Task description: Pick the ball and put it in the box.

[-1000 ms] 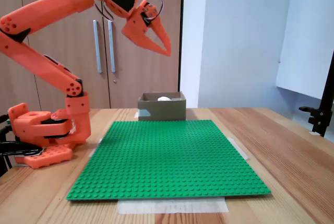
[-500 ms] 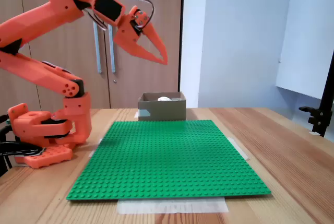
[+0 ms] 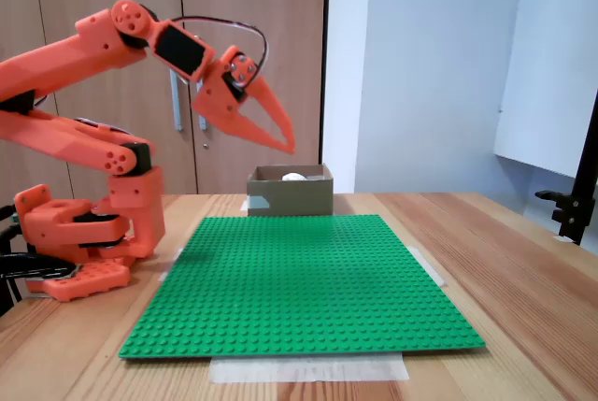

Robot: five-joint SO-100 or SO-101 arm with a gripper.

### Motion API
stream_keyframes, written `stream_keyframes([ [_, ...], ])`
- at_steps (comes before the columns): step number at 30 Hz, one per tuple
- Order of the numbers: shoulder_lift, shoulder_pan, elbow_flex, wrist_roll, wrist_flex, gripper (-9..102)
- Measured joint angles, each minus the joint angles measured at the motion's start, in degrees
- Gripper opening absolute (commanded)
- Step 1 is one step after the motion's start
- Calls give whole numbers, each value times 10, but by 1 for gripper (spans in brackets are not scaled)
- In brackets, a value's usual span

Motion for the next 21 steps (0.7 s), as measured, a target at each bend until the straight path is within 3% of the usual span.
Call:
stream_keyframes([
  [8, 43, 9, 82, 0, -33, -1],
  [21, 150, 10, 200, -4, -7, -1],
])
